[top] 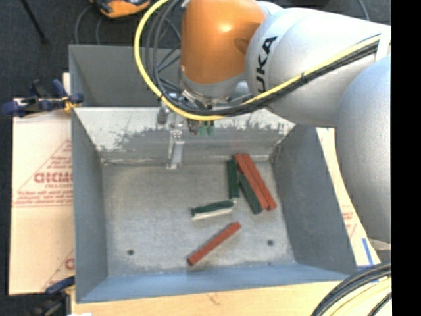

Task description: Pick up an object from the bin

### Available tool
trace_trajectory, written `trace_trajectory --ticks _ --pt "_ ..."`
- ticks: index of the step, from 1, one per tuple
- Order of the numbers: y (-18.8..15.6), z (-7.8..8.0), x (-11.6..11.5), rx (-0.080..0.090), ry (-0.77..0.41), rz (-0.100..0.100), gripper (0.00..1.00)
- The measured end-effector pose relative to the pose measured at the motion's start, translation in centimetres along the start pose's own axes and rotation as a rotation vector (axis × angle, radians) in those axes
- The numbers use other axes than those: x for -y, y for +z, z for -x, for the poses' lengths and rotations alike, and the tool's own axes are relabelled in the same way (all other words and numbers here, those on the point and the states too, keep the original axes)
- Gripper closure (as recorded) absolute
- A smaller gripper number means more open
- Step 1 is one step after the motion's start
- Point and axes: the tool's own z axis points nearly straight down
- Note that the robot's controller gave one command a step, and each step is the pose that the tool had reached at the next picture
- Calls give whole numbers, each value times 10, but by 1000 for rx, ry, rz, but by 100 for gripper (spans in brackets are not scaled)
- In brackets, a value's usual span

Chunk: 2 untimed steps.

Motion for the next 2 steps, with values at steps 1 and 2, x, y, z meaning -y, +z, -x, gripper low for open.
trace_trajectory --ticks 1,2 --pt "71 0 16 1 132 0 0" --pt "84 -21 98 -1 43 -2 0"
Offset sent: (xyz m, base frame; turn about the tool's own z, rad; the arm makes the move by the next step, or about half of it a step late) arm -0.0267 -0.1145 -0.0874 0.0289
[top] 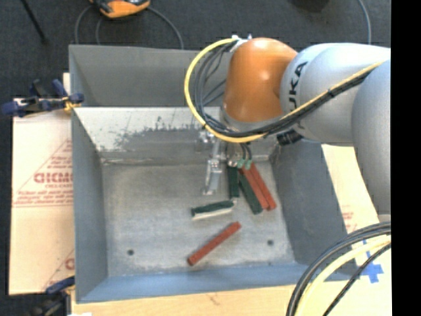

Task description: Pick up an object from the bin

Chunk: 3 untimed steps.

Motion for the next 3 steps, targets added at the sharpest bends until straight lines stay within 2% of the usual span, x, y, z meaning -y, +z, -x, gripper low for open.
trace_trajectory --ticks 1,2,3 --pt "23 12 3 3 42 -1 0" --pt "69 -12 40 2 -159 1 0" --pt "90 -23 67 3 45 1 100"
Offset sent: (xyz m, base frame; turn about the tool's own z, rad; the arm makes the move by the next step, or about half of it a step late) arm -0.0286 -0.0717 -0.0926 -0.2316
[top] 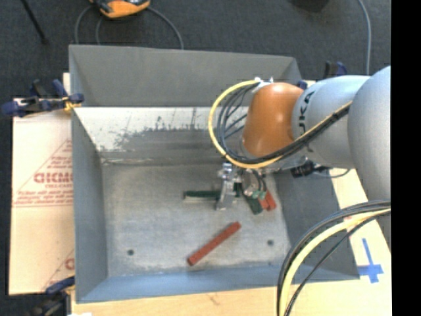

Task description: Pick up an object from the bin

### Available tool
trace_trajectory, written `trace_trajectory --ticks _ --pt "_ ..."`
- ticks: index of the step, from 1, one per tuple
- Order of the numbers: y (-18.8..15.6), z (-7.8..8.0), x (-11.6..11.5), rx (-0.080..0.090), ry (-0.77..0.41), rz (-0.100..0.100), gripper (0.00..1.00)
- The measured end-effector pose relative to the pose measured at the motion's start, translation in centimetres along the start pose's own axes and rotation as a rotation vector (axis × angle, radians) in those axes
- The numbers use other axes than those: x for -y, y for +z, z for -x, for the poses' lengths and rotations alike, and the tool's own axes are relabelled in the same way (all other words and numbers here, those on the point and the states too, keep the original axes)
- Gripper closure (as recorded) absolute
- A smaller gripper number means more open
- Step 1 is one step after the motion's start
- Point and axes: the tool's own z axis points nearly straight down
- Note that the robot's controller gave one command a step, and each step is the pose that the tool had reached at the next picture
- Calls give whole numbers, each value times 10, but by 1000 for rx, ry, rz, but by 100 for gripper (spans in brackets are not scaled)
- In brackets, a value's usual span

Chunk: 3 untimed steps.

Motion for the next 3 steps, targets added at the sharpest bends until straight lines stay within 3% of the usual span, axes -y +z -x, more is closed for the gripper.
trace_trajectory --ticks 3 --pt "-6 -1 0 -6 0 0 100"
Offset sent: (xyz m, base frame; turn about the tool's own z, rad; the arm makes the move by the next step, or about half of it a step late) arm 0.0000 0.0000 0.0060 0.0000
